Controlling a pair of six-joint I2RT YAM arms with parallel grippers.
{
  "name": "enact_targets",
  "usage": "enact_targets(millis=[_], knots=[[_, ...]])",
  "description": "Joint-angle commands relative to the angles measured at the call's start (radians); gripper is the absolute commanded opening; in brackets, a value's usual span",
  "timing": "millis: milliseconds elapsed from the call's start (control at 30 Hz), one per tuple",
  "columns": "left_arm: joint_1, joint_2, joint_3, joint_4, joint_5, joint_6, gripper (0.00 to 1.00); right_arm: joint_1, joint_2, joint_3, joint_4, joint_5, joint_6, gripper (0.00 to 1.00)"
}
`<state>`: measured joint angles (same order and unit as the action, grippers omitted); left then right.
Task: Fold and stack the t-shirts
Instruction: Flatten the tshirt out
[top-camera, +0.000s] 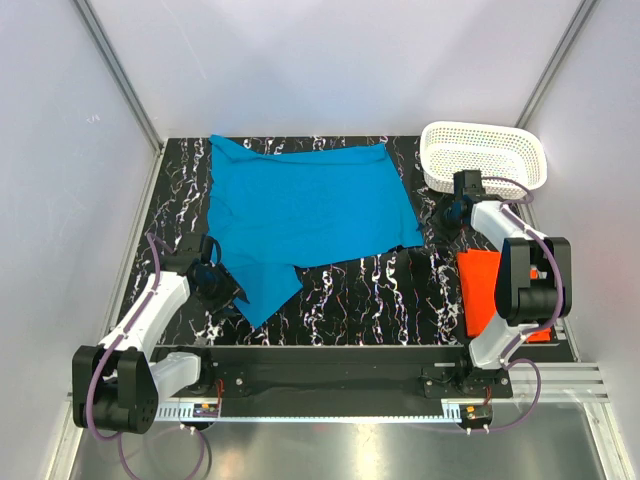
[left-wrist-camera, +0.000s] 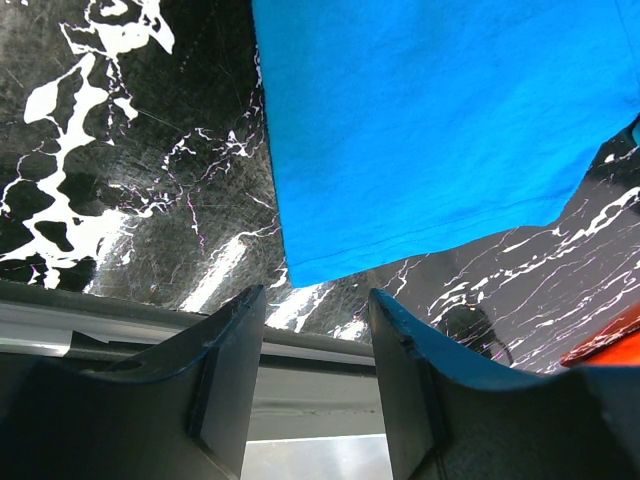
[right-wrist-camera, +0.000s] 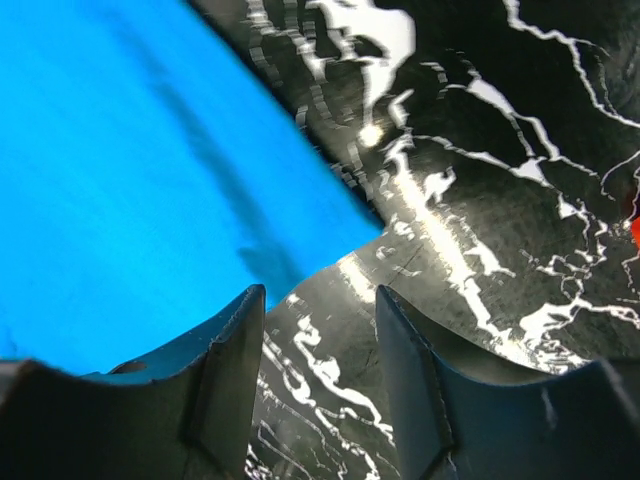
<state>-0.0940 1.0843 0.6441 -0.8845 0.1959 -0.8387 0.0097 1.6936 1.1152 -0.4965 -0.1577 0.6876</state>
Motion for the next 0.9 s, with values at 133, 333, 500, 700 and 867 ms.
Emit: enact_targets(millis=[133,333,500,700,867], knots=[[0.005,0.012,0.031,0.024,-0.023,0.000,0.50,0.047,0.113,0.096,-0.072,0.151,0.064,0.53],[0.005,0.019,0.020,0.039,-0.036,-0.003,0.50,0.095,0.162,0.136,-0.106,0.231,0.072,0.49],[0.007,0.028,0.017,0.045,-0.038,0.003,0.50,0.099,0.207,0.170,-0.135,0.274,0.064,0.47],[0.008,0.032,0.019,0.051,-0.039,0.004,0.50,0.113,0.244,0.204,-0.163,0.297,0.064,0.45],[0.013,0.043,0.025,0.058,-0.039,0.012,0.51,0.157,0.276,0.227,-0.180,0.302,0.070,0.43]])
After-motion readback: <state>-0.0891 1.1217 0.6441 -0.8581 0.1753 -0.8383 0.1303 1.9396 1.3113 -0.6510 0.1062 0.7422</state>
